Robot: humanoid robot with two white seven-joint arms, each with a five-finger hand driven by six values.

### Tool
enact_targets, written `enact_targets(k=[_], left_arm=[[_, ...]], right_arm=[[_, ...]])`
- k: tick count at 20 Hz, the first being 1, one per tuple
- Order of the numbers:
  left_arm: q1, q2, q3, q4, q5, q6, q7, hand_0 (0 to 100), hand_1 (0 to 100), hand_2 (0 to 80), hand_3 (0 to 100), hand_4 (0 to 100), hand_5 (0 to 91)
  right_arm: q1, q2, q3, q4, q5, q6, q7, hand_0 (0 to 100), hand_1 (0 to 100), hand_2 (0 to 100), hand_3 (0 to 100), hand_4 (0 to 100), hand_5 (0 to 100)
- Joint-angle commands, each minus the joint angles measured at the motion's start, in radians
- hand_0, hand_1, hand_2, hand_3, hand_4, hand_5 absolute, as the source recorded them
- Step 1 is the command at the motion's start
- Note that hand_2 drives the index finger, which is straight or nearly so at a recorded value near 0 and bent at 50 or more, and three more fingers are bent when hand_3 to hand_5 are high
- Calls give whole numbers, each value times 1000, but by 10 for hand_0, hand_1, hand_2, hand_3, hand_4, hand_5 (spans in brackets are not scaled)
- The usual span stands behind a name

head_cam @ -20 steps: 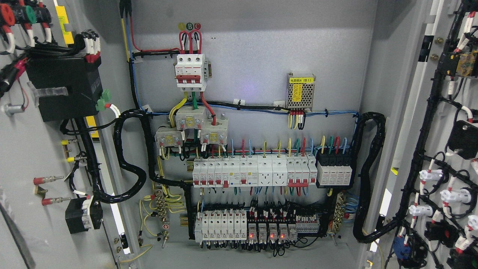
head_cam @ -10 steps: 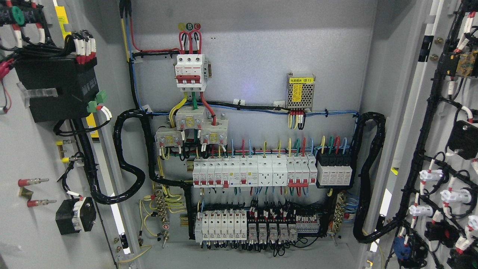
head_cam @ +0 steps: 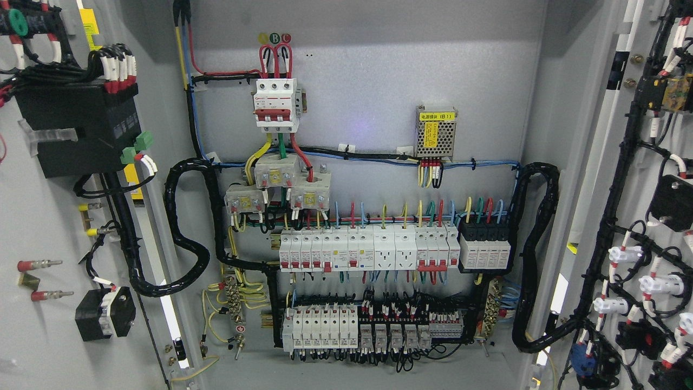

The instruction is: Open door with both hands

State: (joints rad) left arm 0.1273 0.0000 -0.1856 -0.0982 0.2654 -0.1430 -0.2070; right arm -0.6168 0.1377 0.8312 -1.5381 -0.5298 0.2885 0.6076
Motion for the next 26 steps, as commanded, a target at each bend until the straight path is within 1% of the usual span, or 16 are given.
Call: enact_targets(k=[1, 3, 5, 6, 7, 9, 11, 14, 16, 18, 19, 20, 21, 23, 24, 26], left_arm=[[0, 20, 0, 0, 0, 0, 0, 368, 221, 0, 0, 0, 0], [0, 20, 0, 0, 0, 0, 0, 368, 221, 0, 0, 0, 0], [0, 20, 0, 0, 0, 0, 0, 368, 221, 0, 0, 0, 0], [0, 18, 0, 0, 0, 0, 0, 368, 221, 0, 0, 0, 0], [0, 18, 0, 0, 0, 0, 0, 368, 221, 0, 0, 0, 0], [0, 20, 0, 0, -2, 0, 0, 368, 221, 0, 0, 0, 0], [0, 21, 0, -2, 0, 0, 0, 368, 221, 0, 0, 0, 0], [3, 26, -3, -20, -2, -4, 1, 368, 221, 0, 0, 0, 0], [2, 26, -5, -53, -2, -33, 1, 369, 222, 0, 0, 0, 0], [26, 28, -5, -176, -5, -69, 1, 374, 230, 0, 0, 0, 0], [52, 28, -6, -252, -17, -76, 6, 376, 235, 0, 0, 0, 0], [84, 29, -5, -340, -44, -76, 8, 380, 254, 0, 0, 0, 0], [115, 31, -5, -432, -75, -72, 9, 383, 273, 0, 0, 0, 0], [172, 34, -3, -594, -139, -67, 12, 384, 281, 0, 0, 0, 0], [196, 32, -3, -665, -170, -66, 15, 384, 281, 0, 0, 0, 0], [254, 34, 2, -818, -213, -66, 18, 383, 282, 0, 2, 0, 0]], right_arm=[[-11, 10, 9, 13, 2, 0, 0, 214, 104, 0, 0, 0, 0], [-9, 10, 5, 12, 2, 0, 3, 214, 104, 0, 0, 0, 0], [5, -4, -15, 12, 2, -9, 6, 214, 104, 0, 0, 0, 0], [26, -21, -38, 12, 4, -11, 6, 214, 104, 0, 0, 0, 0], [58, -47, -70, 12, 2, -11, 7, 214, 104, 0, 0, 0, 0], [100, -82, -125, 10, 2, -20, 8, 214, 104, 0, 0, 0, 0], [123, -113, -203, 10, 2, -31, 8, 214, 104, 0, 0, 0, 0], [146, -156, -280, 4, 5, -35, 1, 215, 104, 0, 0, 0, 0], [192, -185, -328, -23, 10, -75, -2, 215, 104, 0, 0, 0, 0], [238, -194, -378, -63, 40, -113, -6, 215, 104, 0, 0, 0, 0], [262, -204, -398, -88, 75, -126, -14, 215, 104, 0, 0, 0, 0], [297, -223, -409, -109, 111, -144, -17, 215, 104, 0, 0, 0, 0], [342, -257, -425, -125, 125, -176, -17, 215, 103, 0, 0, 0, 0], [406, -303, -448, -135, 128, -239, -19, 215, 103, 0, 0, 0, 0], [432, -320, -461, -140, 128, -267, -19, 215, 103, 0, 0, 0, 0], [498, -348, -515, -154, 128, -299, -19, 215, 103, 0, 0, 0, 0]])
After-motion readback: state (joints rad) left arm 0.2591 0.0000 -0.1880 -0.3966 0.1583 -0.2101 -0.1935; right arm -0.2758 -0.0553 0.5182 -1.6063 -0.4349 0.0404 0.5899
